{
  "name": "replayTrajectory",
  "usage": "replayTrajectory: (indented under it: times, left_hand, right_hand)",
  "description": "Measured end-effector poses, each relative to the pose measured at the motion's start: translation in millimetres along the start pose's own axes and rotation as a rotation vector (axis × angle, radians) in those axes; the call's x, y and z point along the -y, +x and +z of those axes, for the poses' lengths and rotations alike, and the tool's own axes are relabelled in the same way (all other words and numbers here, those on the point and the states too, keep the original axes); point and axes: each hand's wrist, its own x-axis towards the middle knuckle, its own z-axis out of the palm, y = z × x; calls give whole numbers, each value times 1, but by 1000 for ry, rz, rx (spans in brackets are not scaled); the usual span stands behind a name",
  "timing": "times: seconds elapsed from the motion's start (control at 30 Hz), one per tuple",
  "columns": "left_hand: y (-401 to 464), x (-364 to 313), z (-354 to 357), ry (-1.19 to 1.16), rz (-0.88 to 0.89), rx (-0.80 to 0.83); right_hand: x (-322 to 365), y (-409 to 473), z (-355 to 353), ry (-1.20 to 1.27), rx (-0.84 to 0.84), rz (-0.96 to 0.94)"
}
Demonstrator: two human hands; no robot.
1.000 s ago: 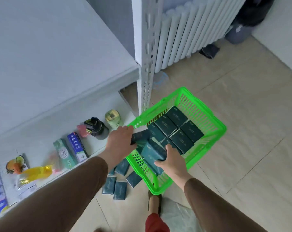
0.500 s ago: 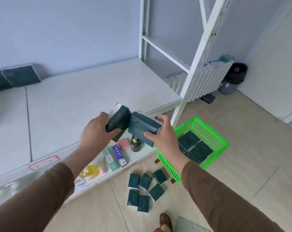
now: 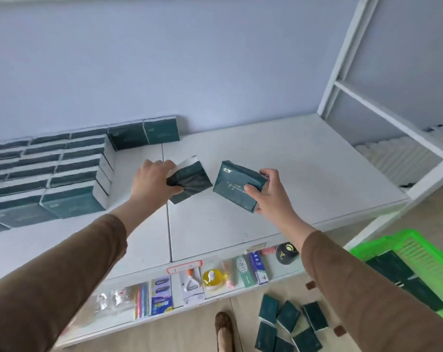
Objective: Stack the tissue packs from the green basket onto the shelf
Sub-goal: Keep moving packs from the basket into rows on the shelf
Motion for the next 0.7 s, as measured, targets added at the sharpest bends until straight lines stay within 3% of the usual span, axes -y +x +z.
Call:
replayTrajectory:
  times: [0.33,0.6,0.7]
  left_hand:
    - [122,118,-7,217,-67,-18]
    - [192,175,-1,507,-83,40]
    - [200,190,6,518,-115,60]
  right_hand:
    - [39,156,112,-22,140,-68]
    - [57,228,177,-132,167,-114]
    - [55,247,194,-174,194,-135]
